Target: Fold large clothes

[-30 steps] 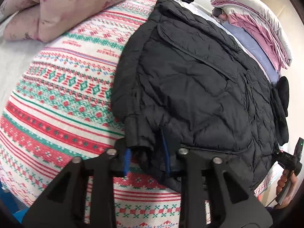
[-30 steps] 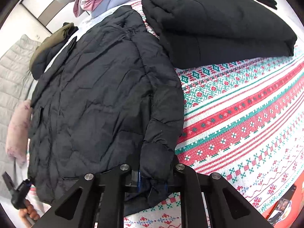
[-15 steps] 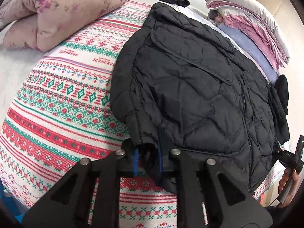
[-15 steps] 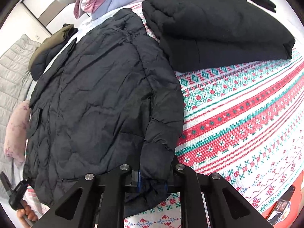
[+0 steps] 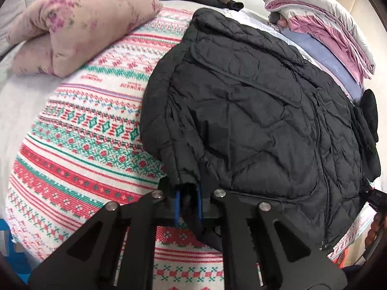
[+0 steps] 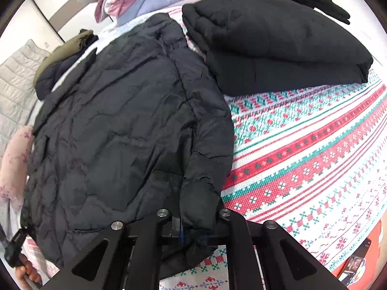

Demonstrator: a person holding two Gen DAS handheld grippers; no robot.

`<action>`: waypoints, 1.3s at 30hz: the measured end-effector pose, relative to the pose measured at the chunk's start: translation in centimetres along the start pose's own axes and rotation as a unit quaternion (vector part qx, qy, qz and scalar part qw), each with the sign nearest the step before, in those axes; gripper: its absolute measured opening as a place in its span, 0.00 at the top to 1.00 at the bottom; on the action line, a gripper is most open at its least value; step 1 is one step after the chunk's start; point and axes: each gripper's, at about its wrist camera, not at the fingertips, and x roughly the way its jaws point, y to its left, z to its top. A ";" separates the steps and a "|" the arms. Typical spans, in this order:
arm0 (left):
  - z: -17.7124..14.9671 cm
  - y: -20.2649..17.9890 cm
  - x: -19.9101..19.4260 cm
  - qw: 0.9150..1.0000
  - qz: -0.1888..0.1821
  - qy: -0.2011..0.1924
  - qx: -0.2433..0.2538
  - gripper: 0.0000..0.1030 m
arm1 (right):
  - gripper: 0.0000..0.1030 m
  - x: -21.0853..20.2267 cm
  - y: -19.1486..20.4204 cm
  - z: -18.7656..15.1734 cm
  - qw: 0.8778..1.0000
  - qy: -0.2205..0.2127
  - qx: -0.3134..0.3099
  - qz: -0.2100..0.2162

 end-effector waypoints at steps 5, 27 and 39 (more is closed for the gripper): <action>0.1 -0.2 -2.2 1.000 -0.002 -0.021 -0.012 0.90 | 0.94 -2.7 -0.2 0.2 0.999 -0.033 0.008 0.016; -7.7 0.5 -10.5 0.999 -0.009 -0.050 0.004 0.92 | 0.94 -10.1 -3.6 -4.8 0.989 -0.081 0.033 0.122; -12.9 1.3 -25.1 0.983 -0.099 -0.153 -0.001 0.92 | 0.95 -22.6 -6.8 -12.3 0.936 -0.191 0.042 0.292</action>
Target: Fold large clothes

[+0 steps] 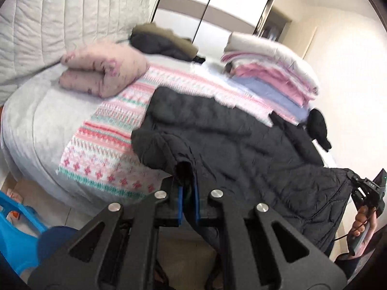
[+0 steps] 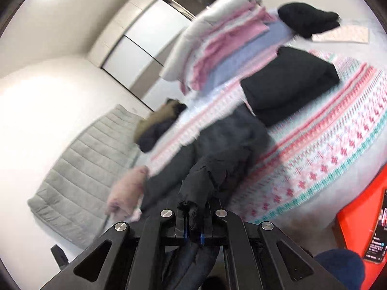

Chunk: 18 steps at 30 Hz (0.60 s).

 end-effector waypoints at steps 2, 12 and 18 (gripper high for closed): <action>1.1 0.0 0.9 1.000 0.014 -0.006 0.000 0.92 | 0.95 0.7 0.4 0.6 1.000 -0.005 -0.009 -0.008; 8.0 1.1 6.8 0.997 0.001 0.004 -0.074 0.92 | 0.95 6.0 -1.6 4.8 0.997 0.003 0.076 0.011; 16.6 0.0 13.4 0.990 0.027 -0.024 -0.140 0.92 | 0.94 12.9 -0.5 11.5 0.994 -0.026 0.101 -0.017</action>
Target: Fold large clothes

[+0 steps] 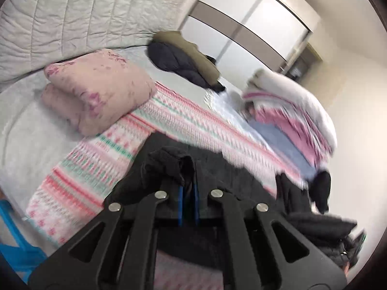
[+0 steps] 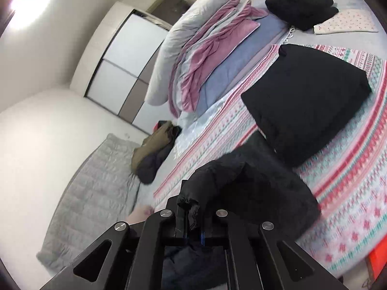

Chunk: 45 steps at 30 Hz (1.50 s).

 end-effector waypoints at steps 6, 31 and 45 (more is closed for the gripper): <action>3.9 -2.3 11.9 0.999 0.028 0.017 -0.036 0.91 | 0.94 9.7 -1.0 4.4 0.997 -0.008 0.038 -0.068; 4.3 2.8 24.5 0.986 -0.068 0.104 -0.107 0.17 | 0.26 20.8 -7.8 6.4 0.992 0.069 0.016 -0.109; 3.1 3.8 22.6 0.992 -0.004 0.078 -0.099 0.17 | 0.27 32.1 8.0 -14.3 0.823 0.307 -0.473 -0.073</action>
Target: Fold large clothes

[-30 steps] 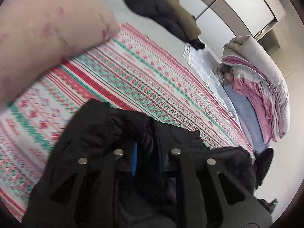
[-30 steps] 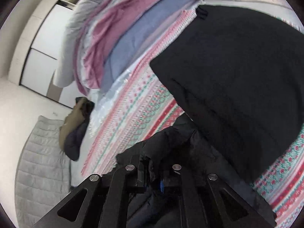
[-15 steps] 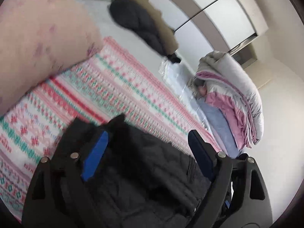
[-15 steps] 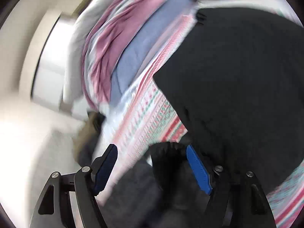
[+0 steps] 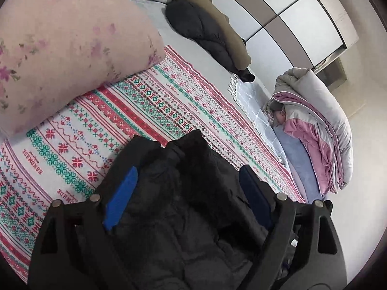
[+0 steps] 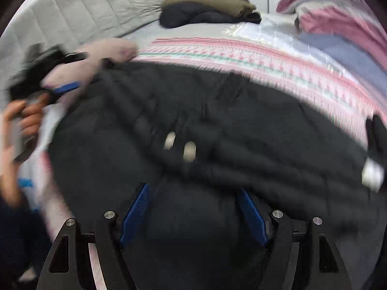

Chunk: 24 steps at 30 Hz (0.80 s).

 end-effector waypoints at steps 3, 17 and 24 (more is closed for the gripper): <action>0.3 0.3 -1.0 1.000 -0.003 -0.017 0.003 0.17 | 0.27 -0.4 -4.1 2.7 0.982 -0.127 0.116 -0.075; -0.4 -0.2 -0.8 0.990 0.117 0.015 0.072 0.17 | 0.26 -10.3 -13.4 -7.3 0.924 -0.120 0.335 -0.141; -1.8 1.6 0.5 0.978 0.173 0.035 0.108 0.40 | 0.41 -10.8 -17.8 -12.3 0.896 -0.085 0.412 -0.142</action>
